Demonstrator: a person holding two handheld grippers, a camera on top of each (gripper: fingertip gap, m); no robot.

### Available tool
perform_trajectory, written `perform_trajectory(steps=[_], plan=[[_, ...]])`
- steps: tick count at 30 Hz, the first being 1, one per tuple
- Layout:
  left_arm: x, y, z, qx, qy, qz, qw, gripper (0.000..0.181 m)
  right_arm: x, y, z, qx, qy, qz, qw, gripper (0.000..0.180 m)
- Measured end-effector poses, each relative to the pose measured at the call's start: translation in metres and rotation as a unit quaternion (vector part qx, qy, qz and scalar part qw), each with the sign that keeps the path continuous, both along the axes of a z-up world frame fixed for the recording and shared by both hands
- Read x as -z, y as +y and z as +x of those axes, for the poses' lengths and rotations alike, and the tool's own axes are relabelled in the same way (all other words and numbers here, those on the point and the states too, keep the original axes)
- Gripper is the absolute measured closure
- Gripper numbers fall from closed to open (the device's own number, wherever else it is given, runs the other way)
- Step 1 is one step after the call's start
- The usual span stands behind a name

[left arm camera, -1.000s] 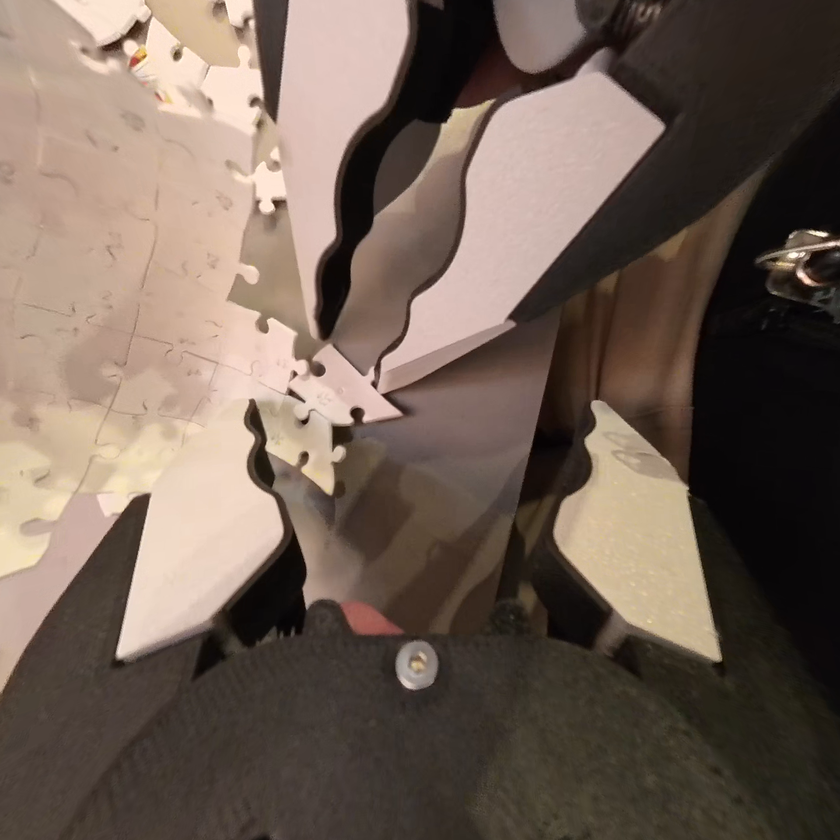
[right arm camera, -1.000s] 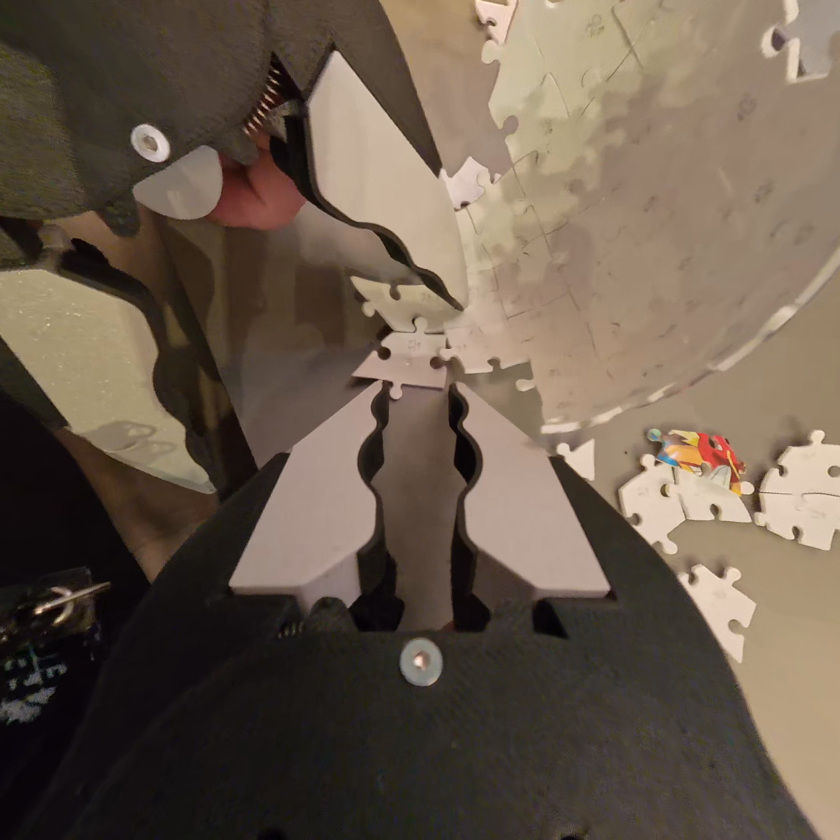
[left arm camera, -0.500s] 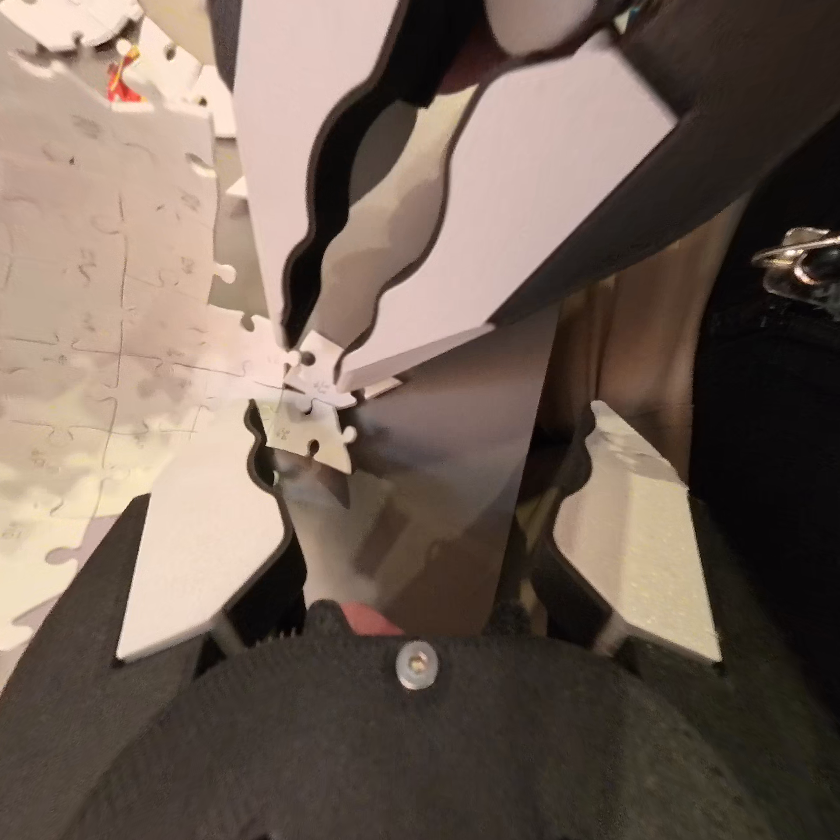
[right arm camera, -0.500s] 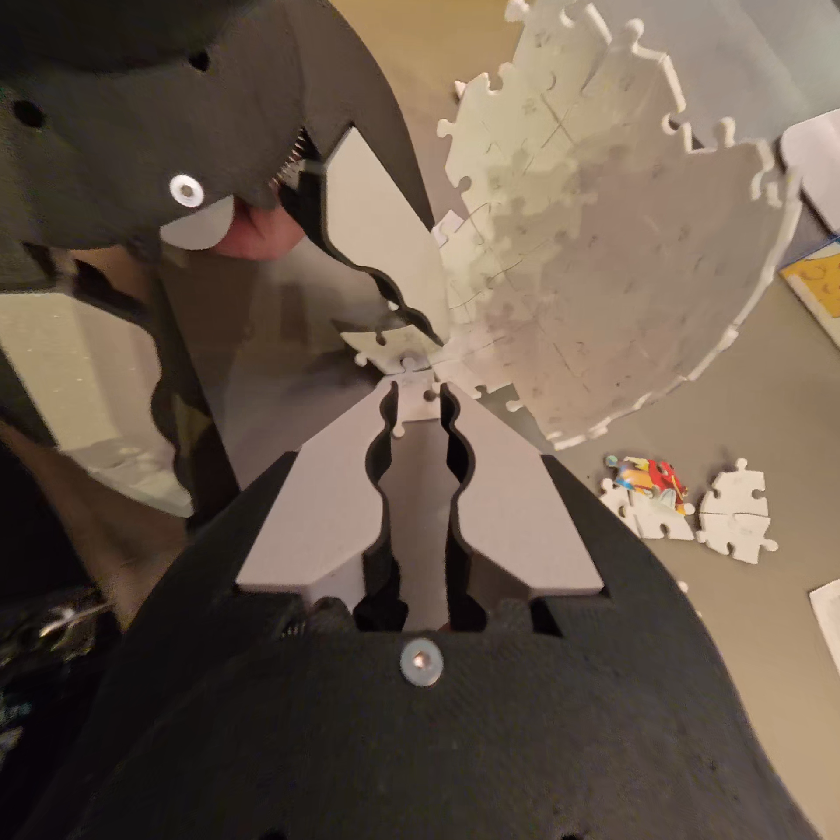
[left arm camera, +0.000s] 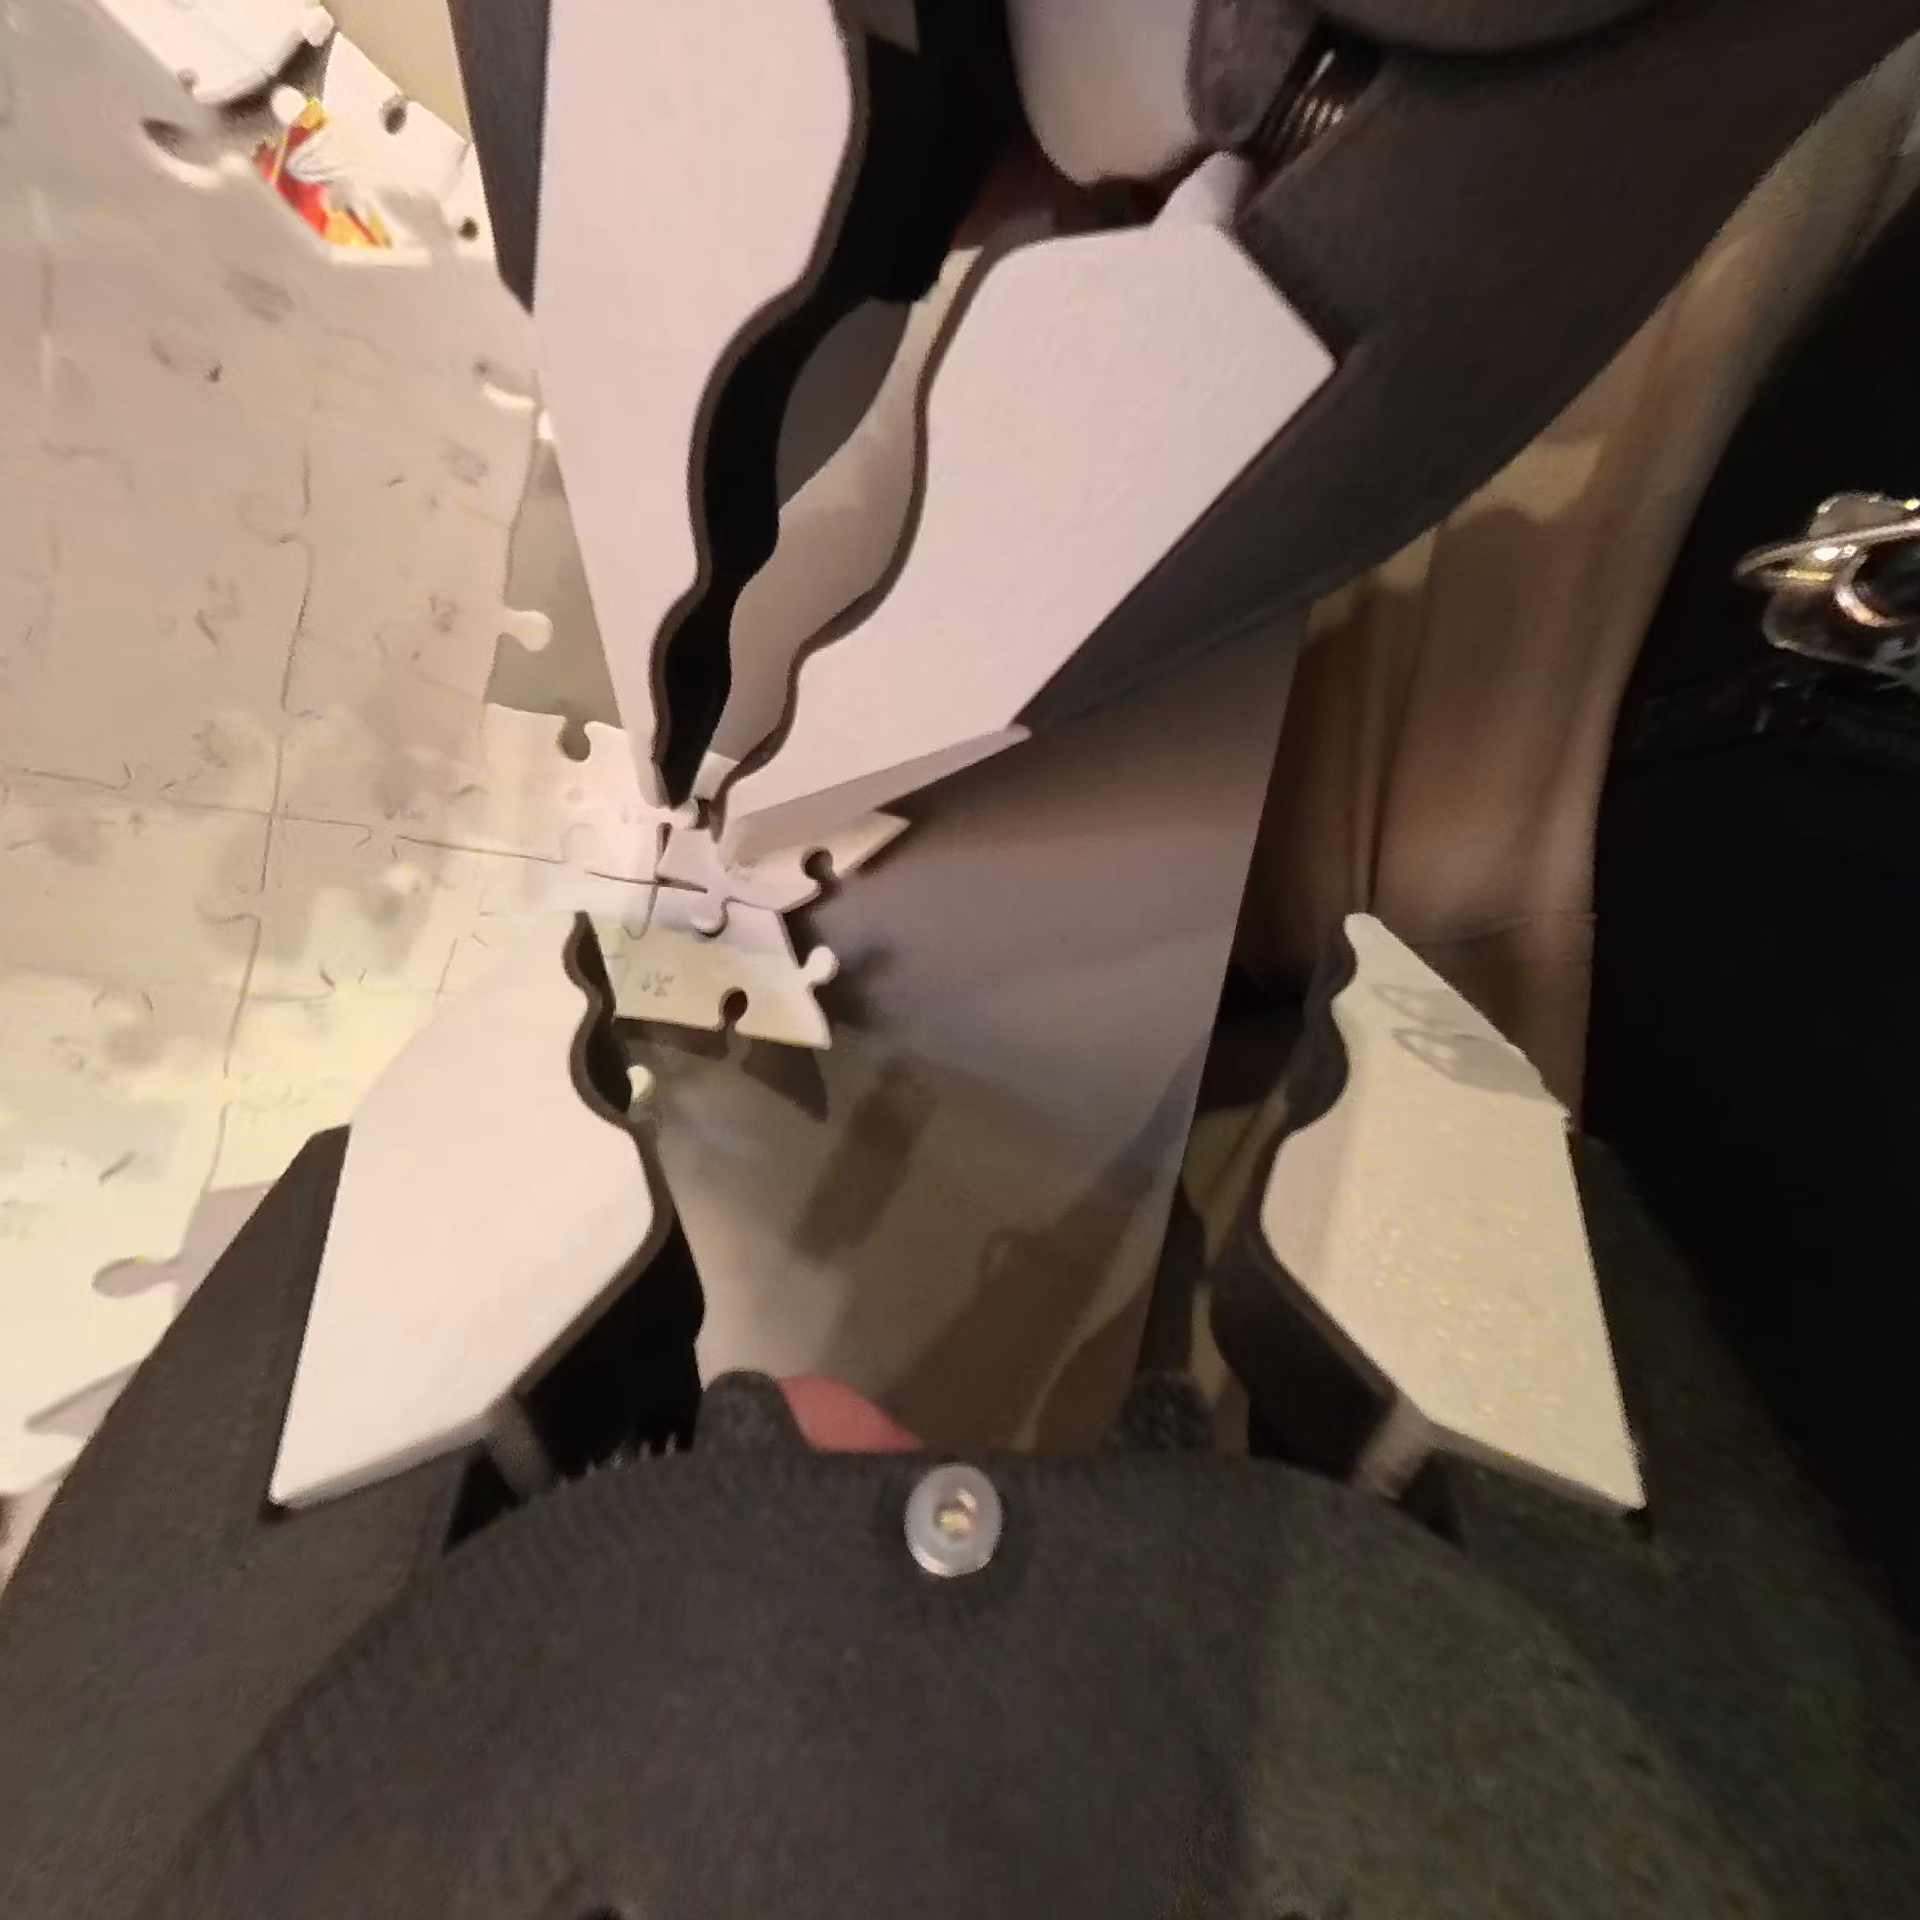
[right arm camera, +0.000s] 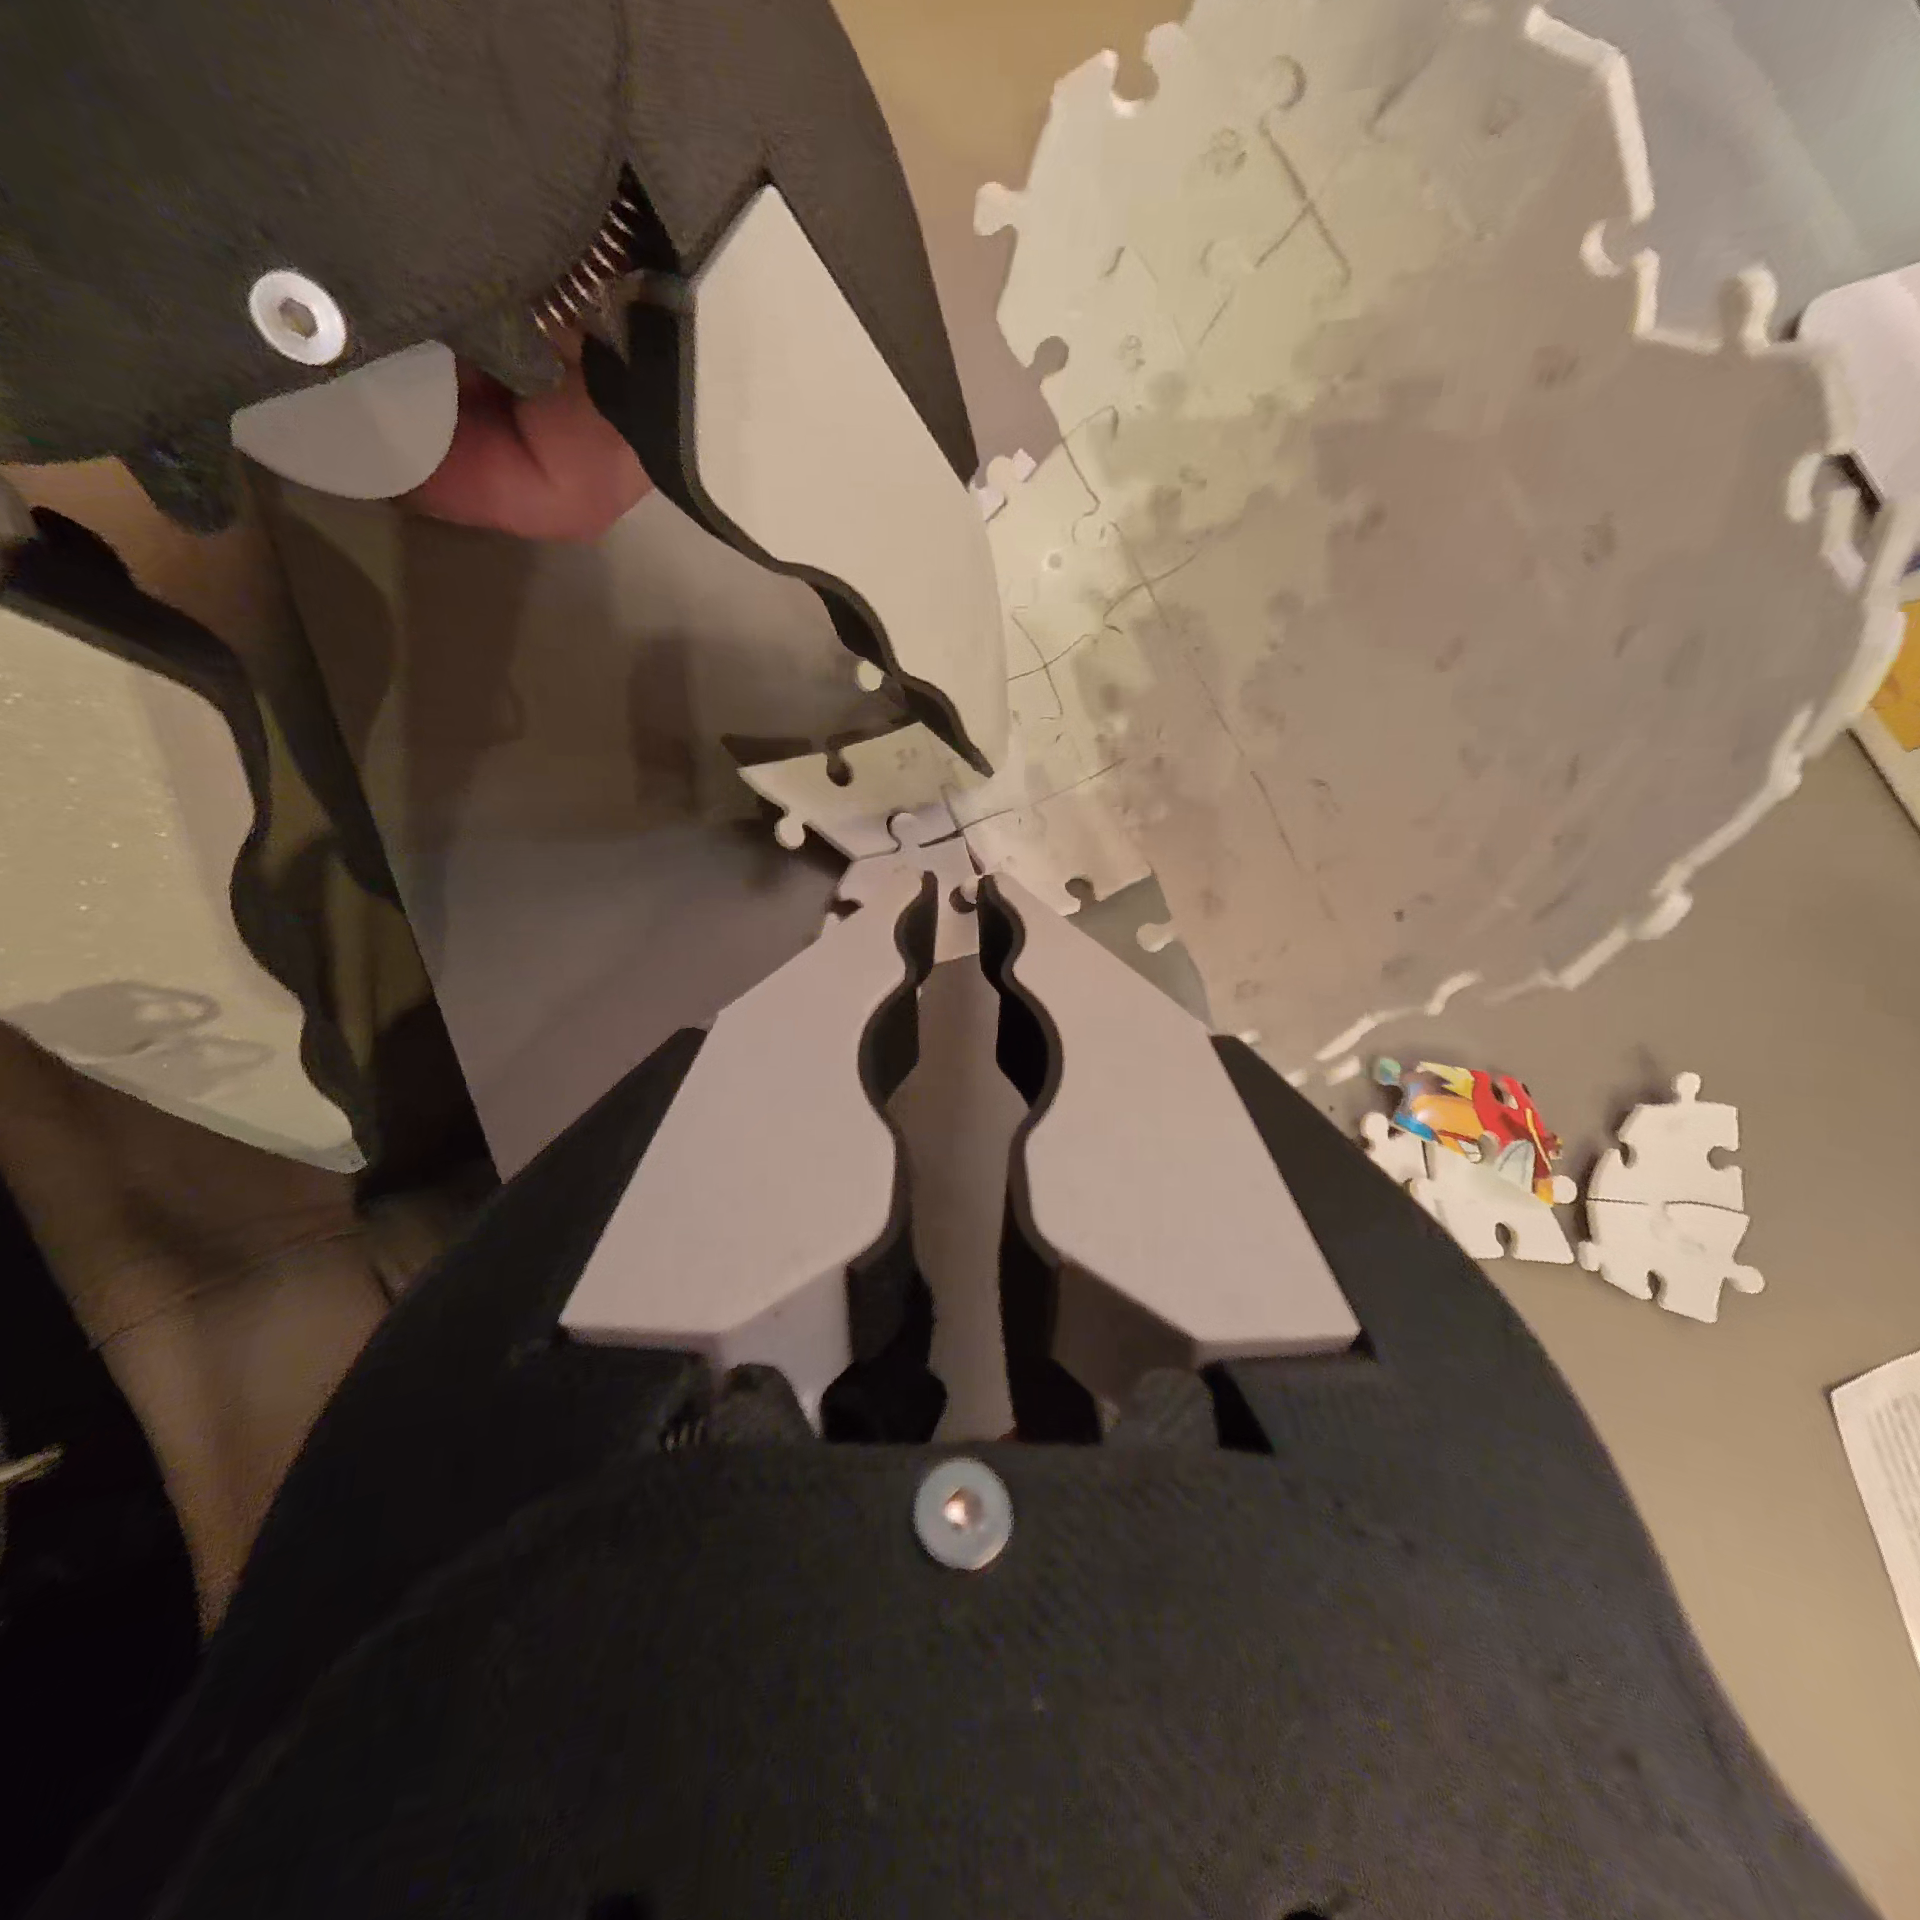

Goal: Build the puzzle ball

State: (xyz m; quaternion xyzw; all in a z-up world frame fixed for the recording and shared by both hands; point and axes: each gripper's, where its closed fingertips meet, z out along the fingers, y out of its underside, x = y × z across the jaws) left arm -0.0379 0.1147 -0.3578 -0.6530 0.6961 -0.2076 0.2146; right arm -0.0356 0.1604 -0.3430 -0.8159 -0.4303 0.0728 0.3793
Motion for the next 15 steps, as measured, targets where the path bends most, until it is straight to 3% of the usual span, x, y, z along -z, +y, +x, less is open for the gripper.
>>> perform_trajectory(steps=[15], plan=[[-0.0033, 0.0017, -0.0059, 0.01, 0.005, 0.008, 1.0, 0.066, 0.0, 0.0024, 0.0014, -0.003, -0.02, 0.013, 1.0, 0.179]])
